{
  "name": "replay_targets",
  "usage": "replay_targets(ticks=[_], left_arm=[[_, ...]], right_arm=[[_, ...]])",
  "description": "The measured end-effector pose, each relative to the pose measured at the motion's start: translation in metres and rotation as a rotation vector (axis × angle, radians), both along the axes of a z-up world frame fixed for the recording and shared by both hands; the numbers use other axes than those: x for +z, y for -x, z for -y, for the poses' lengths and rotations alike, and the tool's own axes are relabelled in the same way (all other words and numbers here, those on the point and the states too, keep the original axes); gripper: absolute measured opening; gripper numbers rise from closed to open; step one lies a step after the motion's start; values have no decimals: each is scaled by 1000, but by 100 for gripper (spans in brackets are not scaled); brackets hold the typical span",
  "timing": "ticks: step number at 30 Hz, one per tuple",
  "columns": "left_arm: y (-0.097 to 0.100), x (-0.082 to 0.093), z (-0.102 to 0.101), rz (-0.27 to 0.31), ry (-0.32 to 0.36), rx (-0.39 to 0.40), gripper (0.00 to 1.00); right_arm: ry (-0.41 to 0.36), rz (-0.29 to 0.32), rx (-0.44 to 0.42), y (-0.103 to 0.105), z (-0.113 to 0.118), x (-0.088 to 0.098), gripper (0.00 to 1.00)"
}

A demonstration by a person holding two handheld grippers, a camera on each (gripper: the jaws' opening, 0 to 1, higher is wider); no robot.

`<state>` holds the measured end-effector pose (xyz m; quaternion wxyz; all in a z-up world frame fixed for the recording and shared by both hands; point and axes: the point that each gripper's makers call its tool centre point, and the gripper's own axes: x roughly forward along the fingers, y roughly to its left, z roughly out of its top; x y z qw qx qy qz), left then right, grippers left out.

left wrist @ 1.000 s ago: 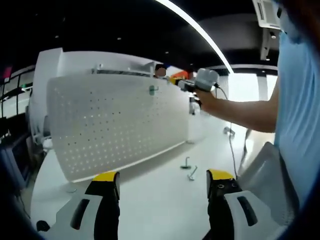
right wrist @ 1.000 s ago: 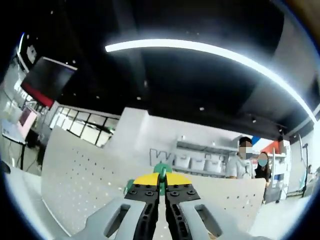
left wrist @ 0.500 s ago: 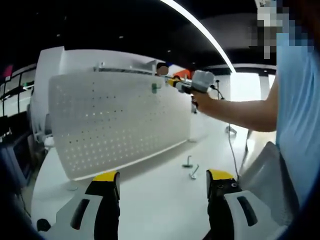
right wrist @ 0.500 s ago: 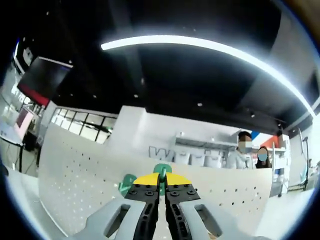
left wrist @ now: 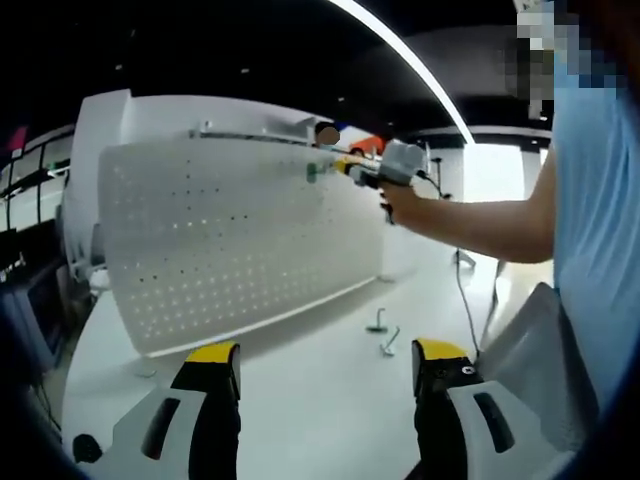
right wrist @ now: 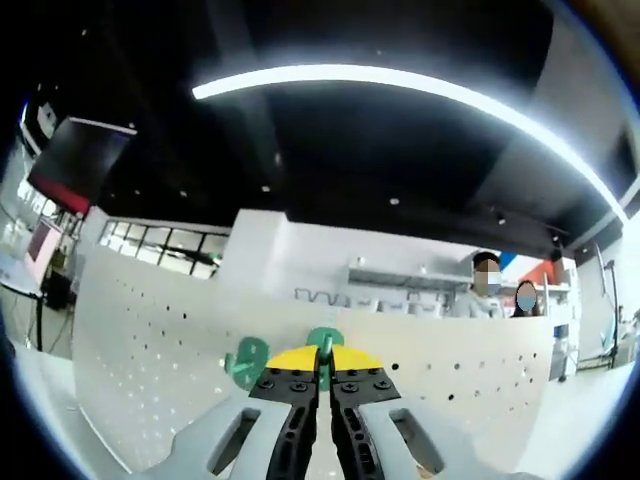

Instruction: Insert the hook assembly into the mounting plate slot until the hook locks in place.

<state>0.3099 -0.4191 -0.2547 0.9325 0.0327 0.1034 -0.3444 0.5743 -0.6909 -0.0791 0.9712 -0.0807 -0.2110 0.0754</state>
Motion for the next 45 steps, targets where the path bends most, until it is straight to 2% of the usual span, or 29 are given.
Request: replay_targets(ticks=[21, 34, 45], left_arm=[[0, -2, -2, -4, -6, 8, 71], [-2, -1, -4, -2, -3, 12, 71], [-2, -4, -1, -15, -7, 3, 71]], right_arm=[[-2, -10, -2, -3, -2, -4, 1], [-35, -26, -1, -6, -2, -12, 1], [0, -34, -13, -11, -2, -17, 1]])
